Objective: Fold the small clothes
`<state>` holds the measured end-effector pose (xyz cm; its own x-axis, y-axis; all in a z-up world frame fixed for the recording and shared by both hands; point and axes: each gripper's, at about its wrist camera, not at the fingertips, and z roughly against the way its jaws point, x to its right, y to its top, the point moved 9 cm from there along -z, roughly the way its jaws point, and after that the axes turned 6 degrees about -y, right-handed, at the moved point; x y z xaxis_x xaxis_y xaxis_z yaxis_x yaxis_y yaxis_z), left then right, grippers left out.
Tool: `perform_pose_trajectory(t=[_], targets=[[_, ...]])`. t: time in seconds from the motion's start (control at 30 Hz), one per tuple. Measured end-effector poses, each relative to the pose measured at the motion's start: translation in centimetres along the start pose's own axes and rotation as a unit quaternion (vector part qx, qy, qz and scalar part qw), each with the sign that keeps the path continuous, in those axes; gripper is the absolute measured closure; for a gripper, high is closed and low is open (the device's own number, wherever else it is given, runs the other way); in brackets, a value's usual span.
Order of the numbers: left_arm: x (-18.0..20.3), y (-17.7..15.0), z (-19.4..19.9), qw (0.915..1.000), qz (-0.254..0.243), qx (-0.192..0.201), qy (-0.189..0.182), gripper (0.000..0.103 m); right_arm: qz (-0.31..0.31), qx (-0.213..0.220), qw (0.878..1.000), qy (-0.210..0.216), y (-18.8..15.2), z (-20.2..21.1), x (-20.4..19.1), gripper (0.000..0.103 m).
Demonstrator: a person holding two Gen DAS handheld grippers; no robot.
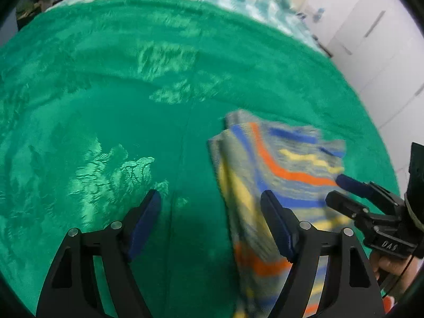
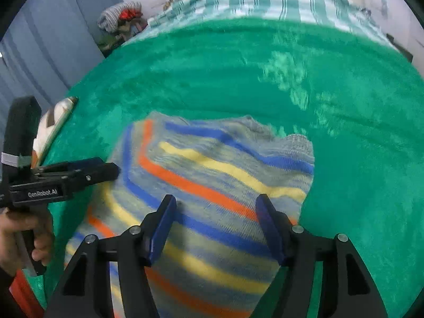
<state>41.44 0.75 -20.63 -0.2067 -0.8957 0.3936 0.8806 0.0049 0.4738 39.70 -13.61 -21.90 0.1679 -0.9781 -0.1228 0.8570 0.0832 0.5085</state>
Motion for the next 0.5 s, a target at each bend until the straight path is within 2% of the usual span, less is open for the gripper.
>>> perform_pose_trajectory(t=[0.1,0.2,0.3,0.4,0.43,0.5], targets=[[0.7,-2.0,2.7,0.9998,-0.012,0.011,-0.014,0.024,0.017,0.033,0.999,0.013,-0.8,4.1,-1.4,0.04],[1.1,-5.7,4.8,0.9995,-0.013,0.014,-0.026,0.023,0.047,0.05,0.997,0.021,-3.6,7.6,-3.0,0.04],[0.6,-10.2,4.3,0.9999,-0.009,-0.014,-0.001,0.023,0.064,0.037,0.997,0.026,-7.9,8.3,-4.1,0.039],[0.2,-12.5,5.1,0.9998,-0.005,-0.017,-0.002,0.023,0.069,-0.034,0.997,0.012,-13.3,6.0,-3.9,0.039],[0.3,-12.6,5.8,0.9999,0.0,-0.014,-0.007,0.023,0.061,-0.037,0.997,0.015,-14.2,6.3,-3.6,0.039],[0.5,-11.8,8.2,0.9987,0.013,0.014,-0.048,0.022,0.041,-0.001,0.999,0.026,-14.0,8.8,-2.7,0.039]])
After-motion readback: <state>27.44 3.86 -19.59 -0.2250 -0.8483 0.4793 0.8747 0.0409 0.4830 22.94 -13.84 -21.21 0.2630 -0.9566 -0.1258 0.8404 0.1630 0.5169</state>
